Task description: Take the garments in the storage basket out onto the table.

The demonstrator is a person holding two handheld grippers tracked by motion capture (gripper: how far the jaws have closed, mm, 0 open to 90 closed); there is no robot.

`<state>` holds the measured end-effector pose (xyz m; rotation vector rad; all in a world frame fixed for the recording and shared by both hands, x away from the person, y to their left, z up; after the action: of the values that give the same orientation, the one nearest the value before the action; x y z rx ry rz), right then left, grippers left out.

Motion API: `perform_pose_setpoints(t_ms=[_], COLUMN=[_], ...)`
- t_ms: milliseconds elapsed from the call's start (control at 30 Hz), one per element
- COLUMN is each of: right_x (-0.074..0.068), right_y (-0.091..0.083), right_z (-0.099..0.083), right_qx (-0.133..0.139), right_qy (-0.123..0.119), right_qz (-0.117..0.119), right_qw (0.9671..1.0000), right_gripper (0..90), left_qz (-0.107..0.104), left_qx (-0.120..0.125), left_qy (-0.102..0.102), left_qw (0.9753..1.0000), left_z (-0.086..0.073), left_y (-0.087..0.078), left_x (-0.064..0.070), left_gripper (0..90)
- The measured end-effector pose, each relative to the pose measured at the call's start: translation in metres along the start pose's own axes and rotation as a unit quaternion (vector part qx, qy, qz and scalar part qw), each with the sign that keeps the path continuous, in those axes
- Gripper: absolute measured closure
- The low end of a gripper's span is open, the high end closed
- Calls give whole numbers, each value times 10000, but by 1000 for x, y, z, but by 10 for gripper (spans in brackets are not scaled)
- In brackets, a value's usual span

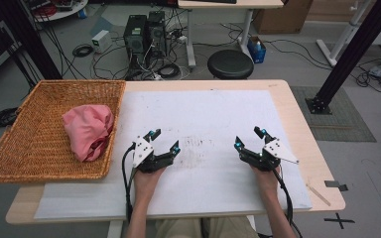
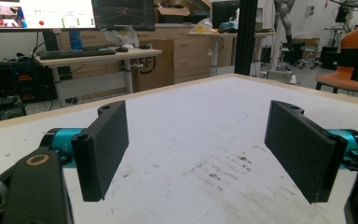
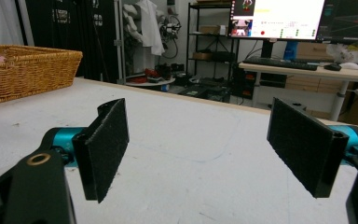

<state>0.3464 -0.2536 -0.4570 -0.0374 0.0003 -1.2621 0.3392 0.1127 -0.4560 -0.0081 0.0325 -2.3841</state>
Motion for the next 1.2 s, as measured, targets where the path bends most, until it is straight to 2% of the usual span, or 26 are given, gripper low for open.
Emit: perform_pose_setpoints(t_ms=[1200], right_x=[0], right_y=[0], right_z=[0], right_qx=[27], right_qy=[-23], right_qz=[-30], right_qw=[10000], right_gripper=[203], left_qz=[53], left_qx=[-30], left_qy=[23], left_qw=[10000], left_z=[0], left_y=[0], left_x=[1], left_gripper=[211])
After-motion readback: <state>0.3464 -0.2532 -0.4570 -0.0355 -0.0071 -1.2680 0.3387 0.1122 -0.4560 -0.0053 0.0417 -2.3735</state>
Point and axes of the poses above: each handheld gripper's, and its own axes: y roughly forward along the jaws, z roughly out of its top, x roughly to its right, the point moved 1 cm from there along y, roughly forward along the jaws, and after that the axes turned 11 degrees about -z, right-handed, at the moved point
